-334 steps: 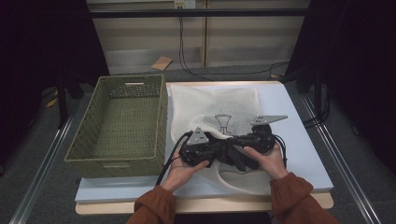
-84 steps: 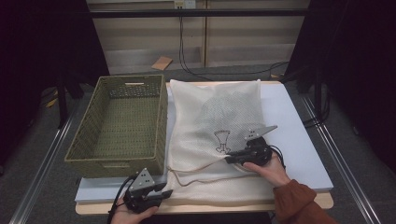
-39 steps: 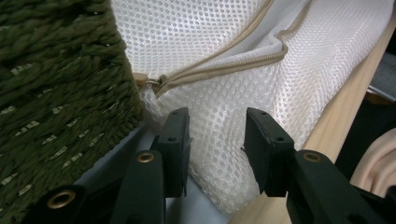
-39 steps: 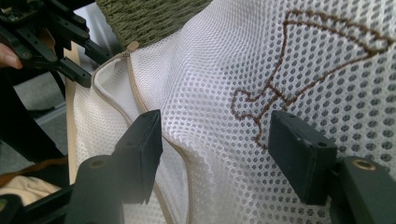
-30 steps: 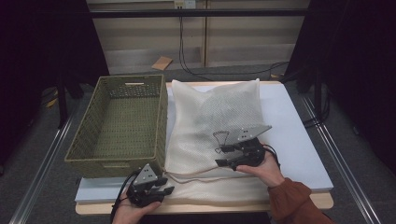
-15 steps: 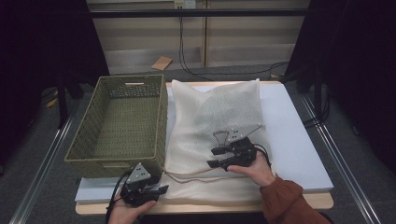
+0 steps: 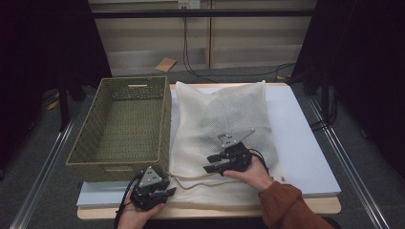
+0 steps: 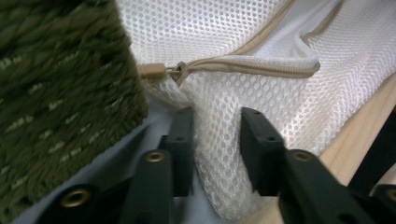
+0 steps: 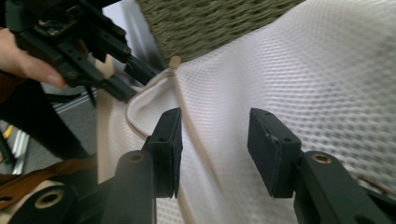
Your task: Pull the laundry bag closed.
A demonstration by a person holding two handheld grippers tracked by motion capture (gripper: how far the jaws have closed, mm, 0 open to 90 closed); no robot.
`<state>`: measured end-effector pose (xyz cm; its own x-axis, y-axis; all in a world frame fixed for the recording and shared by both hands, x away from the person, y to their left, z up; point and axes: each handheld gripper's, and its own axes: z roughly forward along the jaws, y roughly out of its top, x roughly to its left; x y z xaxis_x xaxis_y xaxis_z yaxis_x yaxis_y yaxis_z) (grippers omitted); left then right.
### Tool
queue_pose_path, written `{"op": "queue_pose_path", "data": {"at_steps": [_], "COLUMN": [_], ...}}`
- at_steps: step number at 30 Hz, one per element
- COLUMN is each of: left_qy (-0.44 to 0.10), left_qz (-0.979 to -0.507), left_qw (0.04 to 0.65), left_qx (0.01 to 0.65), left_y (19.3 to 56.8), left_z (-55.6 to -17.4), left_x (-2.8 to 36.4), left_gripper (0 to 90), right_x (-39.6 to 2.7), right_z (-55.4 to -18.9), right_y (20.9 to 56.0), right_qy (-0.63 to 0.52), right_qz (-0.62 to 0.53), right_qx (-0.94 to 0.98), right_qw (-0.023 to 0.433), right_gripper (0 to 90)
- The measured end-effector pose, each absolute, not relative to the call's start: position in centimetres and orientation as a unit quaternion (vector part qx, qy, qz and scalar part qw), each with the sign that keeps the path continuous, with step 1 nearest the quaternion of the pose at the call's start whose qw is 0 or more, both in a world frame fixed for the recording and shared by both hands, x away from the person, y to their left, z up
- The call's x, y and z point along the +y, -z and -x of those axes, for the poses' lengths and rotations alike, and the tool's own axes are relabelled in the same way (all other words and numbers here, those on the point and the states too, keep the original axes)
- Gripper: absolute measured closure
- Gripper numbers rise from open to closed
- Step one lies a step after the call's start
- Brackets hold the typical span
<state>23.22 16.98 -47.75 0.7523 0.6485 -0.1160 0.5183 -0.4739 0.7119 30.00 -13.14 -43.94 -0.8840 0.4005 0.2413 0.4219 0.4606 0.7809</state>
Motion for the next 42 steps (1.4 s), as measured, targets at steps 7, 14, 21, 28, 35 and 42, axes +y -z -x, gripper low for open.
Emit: {"op": "queue_pose_path", "data": {"at_steps": [7, 14, 21, 28, 35, 42], "left_qy": [-0.086, -0.093, -0.104, -0.103, -0.107, -0.101], "left_qz": [-0.853, -0.858, -0.859, -0.857, -0.858, -0.856], "left_qw": [0.397, 0.400, 0.407, 0.416, 0.416, 0.422], "left_qx": [0.327, 0.307, 0.294, 0.286, 0.280, 0.281], "left_y": [47.1, 46.5, 46.0, 45.9, 45.8, 45.8], "left_z": [-23.6, -23.6, -23.2, -23.2, -23.0, -22.9], "left_x": [16.5, 15.5, 14.9, 14.9, 14.8, 14.9], "left_gripper": [83.1, 84.0, 84.2, 84.2, 84.1, 84.1], "right_x": [-11.8, -10.5, -8.0, -6.1, -4.9, -4.6], "right_z": [-30.3, -31.0, -31.3, -31.9, -32.1, -32.0], "right_y": [44.1, 43.5, 43.8, 43.8, 44.2, 44.6], "right_qy": [0.456, 0.459, 0.459, 0.455, 0.450, 0.448], "right_qz": [0.230, 0.229, 0.210, 0.197, 0.187, 0.181], "right_qx": [-0.859, -0.857, -0.861, -0.865, -0.870, -0.873], "right_qw": [0.038, 0.053, 0.065, 0.076, 0.070, 0.067], "right_gripper": [61.5, 76.7, 75.8, 75.8, 72.2, 81.3]}}
